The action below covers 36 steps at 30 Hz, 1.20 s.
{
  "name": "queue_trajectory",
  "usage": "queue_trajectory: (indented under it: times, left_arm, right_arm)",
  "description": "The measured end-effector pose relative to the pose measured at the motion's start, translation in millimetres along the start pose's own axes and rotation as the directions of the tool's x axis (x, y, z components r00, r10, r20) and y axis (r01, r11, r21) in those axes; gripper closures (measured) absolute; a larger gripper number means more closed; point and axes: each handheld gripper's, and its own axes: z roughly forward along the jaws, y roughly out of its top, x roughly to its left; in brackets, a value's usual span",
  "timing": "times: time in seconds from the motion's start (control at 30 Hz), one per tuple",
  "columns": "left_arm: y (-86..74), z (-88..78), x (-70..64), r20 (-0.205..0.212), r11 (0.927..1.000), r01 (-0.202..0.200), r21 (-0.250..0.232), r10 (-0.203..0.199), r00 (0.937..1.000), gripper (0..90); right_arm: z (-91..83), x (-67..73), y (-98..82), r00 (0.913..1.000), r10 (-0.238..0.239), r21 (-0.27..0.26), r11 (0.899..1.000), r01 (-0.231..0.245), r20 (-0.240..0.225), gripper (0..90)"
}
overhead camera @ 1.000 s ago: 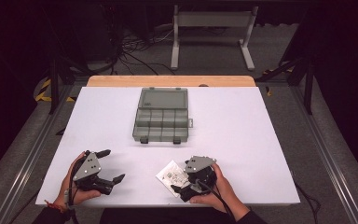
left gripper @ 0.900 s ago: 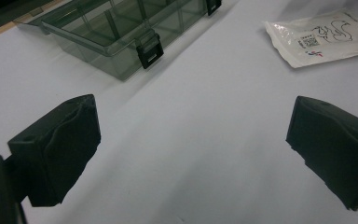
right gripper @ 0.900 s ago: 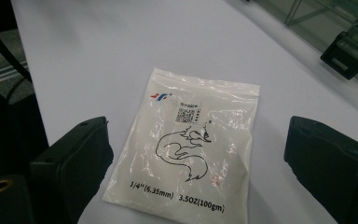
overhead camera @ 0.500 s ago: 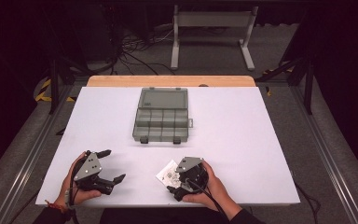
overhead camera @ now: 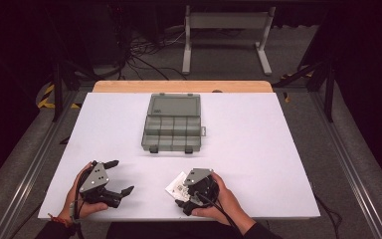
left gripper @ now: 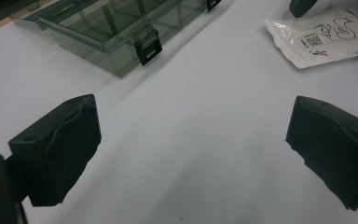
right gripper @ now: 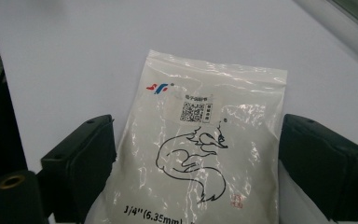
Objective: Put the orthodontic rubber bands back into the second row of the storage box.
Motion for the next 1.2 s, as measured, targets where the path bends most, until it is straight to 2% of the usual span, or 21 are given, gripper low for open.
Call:
queue_trajectory:
  times: [0.23, 0.37, 0.47, 0.5, 0.57, 0.63, 0.73, 1.07, 1.2]
  left_arm:
    - [0.3, 1.0, -0.3, 0.005, 1.0000, 0.000, -0.001, 0.000, 1.0000, 3.8]
    - [-0.2, 2.2, -0.3, 0.010, 1.0000, 0.003, 0.005, -0.003, 0.9999, 4.0]
    - [-0.1, 3.0, -0.8, 0.014, 1.0000, -0.003, 0.007, 0.003, 0.9999, 4.0]
    - [-0.3, 3.1, -0.9, 0.014, 0.9999, -0.003, 0.010, 0.003, 0.9999, 4.0]
    - [-0.7, 3.4, -0.6, 0.014, 0.9999, 0.005, 0.011, -0.005, 0.9999, 4.0]
    - [-1.1, 3.6, 0.5, 0.018, 0.9999, 0.005, 0.012, -0.005, 0.9998, 4.0]
    - [-1.2, 3.6, 0.4, 0.018, 1.0000, 0.005, 0.008, -0.005, 0.9998, 4.0]
    - [-1.5, 1.6, 0.9, 0.014, 1.0000, 0.005, 0.003, -0.005, 0.9999, 3.7]
    - [-1.2, 1.2, 1.0, 0.014, 1.0000, 0.005, 0.005, -0.005, 0.9999, 3.8]
  right_arm:
    - [-0.4, -0.2, 1.8, 1.0000, 0.002, 0.007, 1.000, -0.001, -0.007, 19.1]
    - [-3.5, -1.6, 2.9, 0.9999, -0.004, -0.011, 1.000, 0.004, -0.014, 44.2]
    - [-4.3, -2.8, 2.8, 0.9998, -0.010, -0.018, 1.000, 0.009, -0.019, 55.1]
    - [-4.3, -2.8, 2.8, 0.9998, -0.010, -0.018, 1.000, 0.009, -0.019, 55.1]
    - [-5.3, -4.0, 2.8, 0.9996, -0.012, -0.023, 1.000, 0.012, -0.024, 67.4]
    - [-5.7, -4.4, 2.4, 0.9996, -0.014, -0.027, 1.000, 0.013, -0.026, 73.8]
    - [-6.5, -5.6, 1.8, 0.9994, -0.017, -0.029, 0.999, 0.016, -0.029, 78.9]
    - [-10.7, -5.5, -0.1, 0.9988, -0.044, -0.041, 0.998, 0.043, -0.022, 82.3]
    - [-17.7, -7.4, 0.2, 0.9987, -0.049, -0.067, 0.997, 0.048, -0.010, 82.9]
